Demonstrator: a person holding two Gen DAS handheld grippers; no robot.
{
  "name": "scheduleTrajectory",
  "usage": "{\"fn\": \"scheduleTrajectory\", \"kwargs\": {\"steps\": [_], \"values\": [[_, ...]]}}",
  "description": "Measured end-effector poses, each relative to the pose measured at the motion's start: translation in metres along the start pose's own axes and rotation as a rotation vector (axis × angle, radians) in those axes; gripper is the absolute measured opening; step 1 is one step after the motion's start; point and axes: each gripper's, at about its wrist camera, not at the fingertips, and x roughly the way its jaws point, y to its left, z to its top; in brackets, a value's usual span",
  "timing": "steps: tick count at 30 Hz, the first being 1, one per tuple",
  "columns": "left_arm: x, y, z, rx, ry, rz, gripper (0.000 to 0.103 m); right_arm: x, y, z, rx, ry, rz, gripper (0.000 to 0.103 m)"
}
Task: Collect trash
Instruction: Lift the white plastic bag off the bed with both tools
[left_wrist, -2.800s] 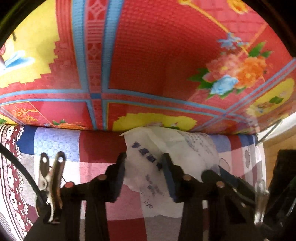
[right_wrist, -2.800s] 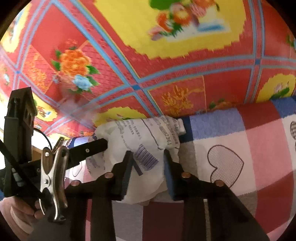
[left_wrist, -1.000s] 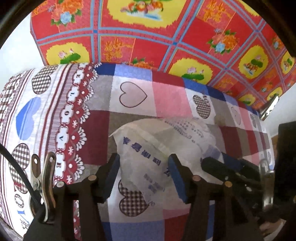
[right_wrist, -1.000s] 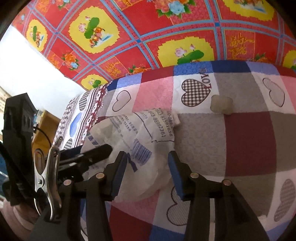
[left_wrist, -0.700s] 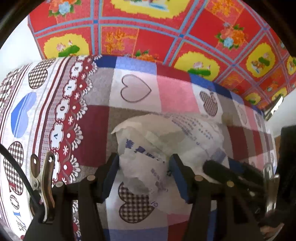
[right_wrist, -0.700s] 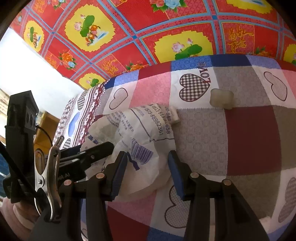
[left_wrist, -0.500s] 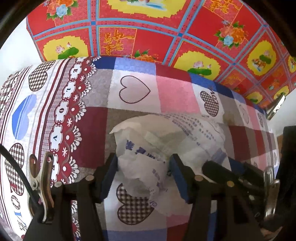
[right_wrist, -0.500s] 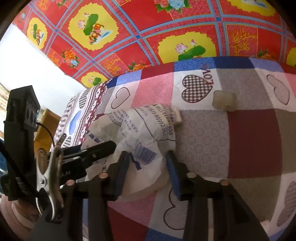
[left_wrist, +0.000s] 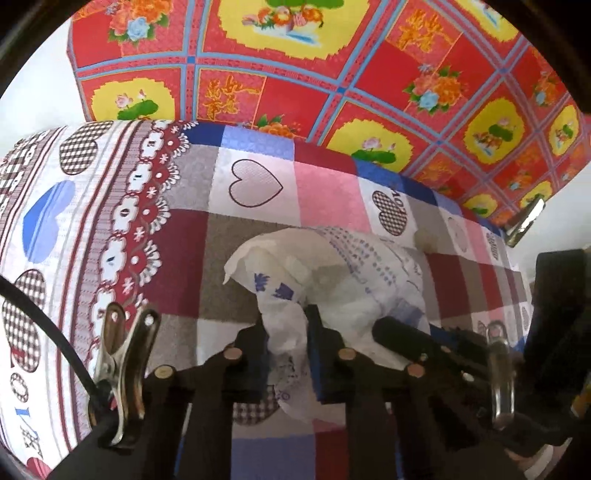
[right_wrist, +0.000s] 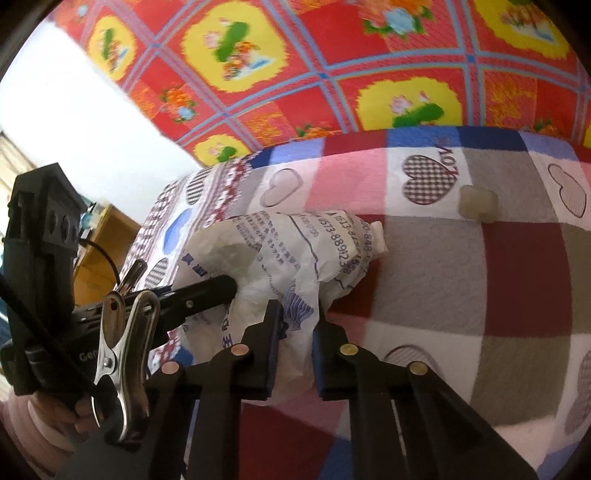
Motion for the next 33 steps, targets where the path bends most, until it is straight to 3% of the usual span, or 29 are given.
{"fn": "scheduleTrajectory", "kwargs": {"steps": [18,33], "values": [[-0.133,0.081,-0.062,-0.071,-0.154,0.006,0.016,-0.010,0.165,-0.046,-0.179,-0.047,0.059,0.016],[-0.254,0.202,-0.143,-0.225,-0.296,0.111,0.016,0.027,0.318,-0.100,-0.362,0.001,0.195,0.016]]}}
